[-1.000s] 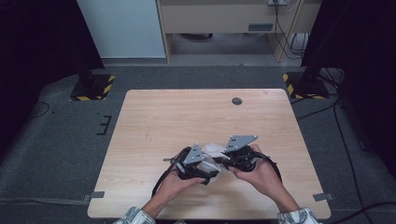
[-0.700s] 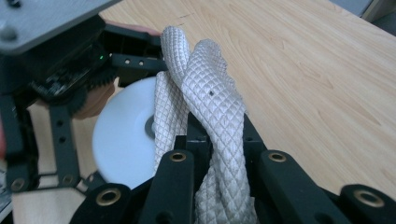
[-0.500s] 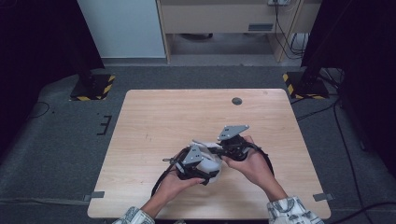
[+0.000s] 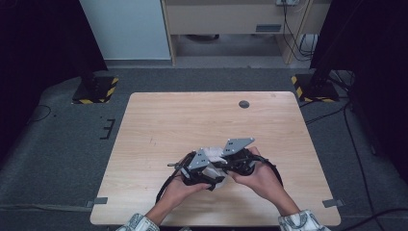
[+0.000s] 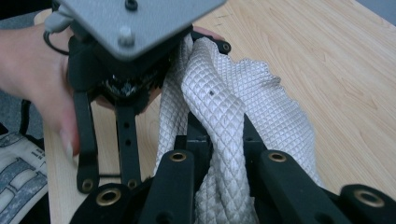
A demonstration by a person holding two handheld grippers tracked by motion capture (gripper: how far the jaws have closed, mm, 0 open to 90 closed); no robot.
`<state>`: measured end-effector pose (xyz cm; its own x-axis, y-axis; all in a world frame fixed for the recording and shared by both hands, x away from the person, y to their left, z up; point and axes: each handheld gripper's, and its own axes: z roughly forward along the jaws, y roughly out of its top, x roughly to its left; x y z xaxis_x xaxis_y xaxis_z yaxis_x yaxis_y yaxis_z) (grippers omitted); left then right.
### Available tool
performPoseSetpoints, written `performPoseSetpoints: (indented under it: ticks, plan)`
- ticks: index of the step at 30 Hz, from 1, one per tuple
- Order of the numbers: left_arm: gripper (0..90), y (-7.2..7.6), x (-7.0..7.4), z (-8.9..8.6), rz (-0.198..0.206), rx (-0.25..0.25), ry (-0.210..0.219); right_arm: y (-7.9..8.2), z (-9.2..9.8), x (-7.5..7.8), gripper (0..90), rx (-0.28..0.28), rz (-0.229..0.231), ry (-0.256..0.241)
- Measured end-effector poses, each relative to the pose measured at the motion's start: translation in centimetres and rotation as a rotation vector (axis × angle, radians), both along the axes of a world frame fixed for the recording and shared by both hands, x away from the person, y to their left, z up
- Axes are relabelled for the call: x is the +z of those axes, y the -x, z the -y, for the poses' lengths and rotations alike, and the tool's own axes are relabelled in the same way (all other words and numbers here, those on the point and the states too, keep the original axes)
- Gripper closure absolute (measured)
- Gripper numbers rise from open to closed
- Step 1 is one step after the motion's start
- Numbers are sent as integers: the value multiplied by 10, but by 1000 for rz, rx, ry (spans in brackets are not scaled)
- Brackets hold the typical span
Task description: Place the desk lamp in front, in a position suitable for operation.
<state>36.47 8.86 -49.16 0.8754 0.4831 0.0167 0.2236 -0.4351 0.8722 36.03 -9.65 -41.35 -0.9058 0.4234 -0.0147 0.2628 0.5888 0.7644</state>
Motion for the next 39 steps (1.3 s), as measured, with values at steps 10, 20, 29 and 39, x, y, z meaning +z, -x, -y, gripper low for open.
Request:
performPoseSetpoints:
  ticks: [10, 20, 29, 39]
  plan:
    - [73, -1, -1, 0, -15, -21, 13, -7, 26, 0, 807, -68, -3, -14]
    - [73, -2, 0, -4, -13, -11, 10, -16, 40, -5, 806, -129, 0, -19]
    - [68, -1, -2, -7, -1, -1, 15, -15, 48, -8, 804, -151, 5, -50]
    - [74, 7, 6, -17, 14, 22, 23, -17, 55, -16, 803, -193, 7, -90]
